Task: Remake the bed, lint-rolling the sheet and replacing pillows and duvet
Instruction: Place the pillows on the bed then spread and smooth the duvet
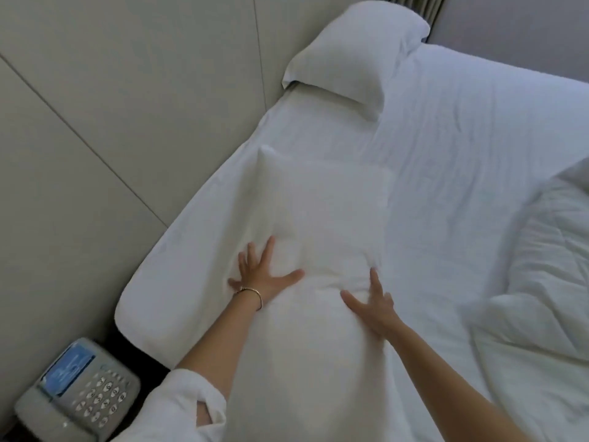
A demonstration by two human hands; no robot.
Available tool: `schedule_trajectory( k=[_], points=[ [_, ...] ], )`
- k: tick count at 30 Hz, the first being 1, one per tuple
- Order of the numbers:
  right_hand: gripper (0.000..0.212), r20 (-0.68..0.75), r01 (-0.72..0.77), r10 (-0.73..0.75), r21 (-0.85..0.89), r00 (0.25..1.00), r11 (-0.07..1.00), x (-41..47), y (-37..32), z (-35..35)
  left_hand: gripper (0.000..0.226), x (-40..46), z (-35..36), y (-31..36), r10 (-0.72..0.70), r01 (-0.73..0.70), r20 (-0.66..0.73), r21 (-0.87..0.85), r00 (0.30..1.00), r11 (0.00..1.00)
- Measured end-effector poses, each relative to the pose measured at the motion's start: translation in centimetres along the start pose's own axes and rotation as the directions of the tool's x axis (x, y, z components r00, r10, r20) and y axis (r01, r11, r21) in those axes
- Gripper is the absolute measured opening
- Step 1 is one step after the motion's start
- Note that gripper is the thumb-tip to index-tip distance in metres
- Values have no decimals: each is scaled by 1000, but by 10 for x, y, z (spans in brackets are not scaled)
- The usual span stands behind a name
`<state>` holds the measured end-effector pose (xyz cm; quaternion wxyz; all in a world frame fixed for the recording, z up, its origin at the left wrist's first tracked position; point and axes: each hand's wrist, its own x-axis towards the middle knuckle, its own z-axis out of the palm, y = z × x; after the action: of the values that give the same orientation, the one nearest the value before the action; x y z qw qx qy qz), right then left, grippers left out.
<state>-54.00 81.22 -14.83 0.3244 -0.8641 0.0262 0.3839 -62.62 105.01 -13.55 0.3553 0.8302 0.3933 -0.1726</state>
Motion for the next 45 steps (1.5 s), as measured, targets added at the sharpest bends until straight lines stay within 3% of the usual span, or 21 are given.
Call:
schedule_trajectory(
  k=[3, 5, 10, 17, 25, 28, 31, 34, 36, 39, 41, 45],
  points=[
    [124, 0, -97, 97, 16, 995, 995, -3, 8, 7, 130, -6, -5, -27, -181, 174, -23, -179, 983, 968],
    [126, 12, -10, 9, 112, 1000, 994, -5, 6, 11, 132, -9, -2, -35, -217, 206, -11, -273, 976, 940],
    [112, -120, 221, -190, 356, 974, 908, -13, -16, 13, 122, 0, -22, -18, -14, -35, -102, -464, 995, 885],
    [96, -198, 366, -315, 334, 928, 869, -28, -97, -2, 85, 20, -125, 27, 234, -358, -314, -433, 920, 827],
    [98, -289, 429, -346, 307, 893, 849, 17, -199, 9, 98, 105, -236, 64, 369, -479, -350, -312, 861, 821],
    [113, -221, 367, -313, 279, 924, 887, 48, -227, 20, 105, 154, -265, 67, 346, -427, -276, -336, 897, 840],
    [116, -18, 257, -256, 100, 966, 961, 72, -227, 41, 130, 195, -259, 36, 167, -184, -84, -265, 982, 947],
    [115, 49, 121, -126, 94, 991, 988, 89, -222, 53, 140, 208, -224, -16, -33, 42, 141, -62, 989, 997],
    [116, 0, 120, -122, 161, 993, 980, 102, -225, 58, 150, 210, -213, -43, -113, 115, 86, -15, 990, 993],
    [139, -8, 115, -117, 235, 993, 965, 117, -235, 74, 158, 219, -207, -56, -100, 99, -35, -42, 994, 994],
    [147, 6, 156, -162, 220, 987, 963, 122, -236, 87, 145, 214, -206, -52, -55, 56, -47, 10, 997, 998],
    [126, -22, 295, -294, 116, 955, 948, 117, -237, 96, 116, 203, -223, -62, 68, -51, -195, 88, 979, 995]
  ],
)
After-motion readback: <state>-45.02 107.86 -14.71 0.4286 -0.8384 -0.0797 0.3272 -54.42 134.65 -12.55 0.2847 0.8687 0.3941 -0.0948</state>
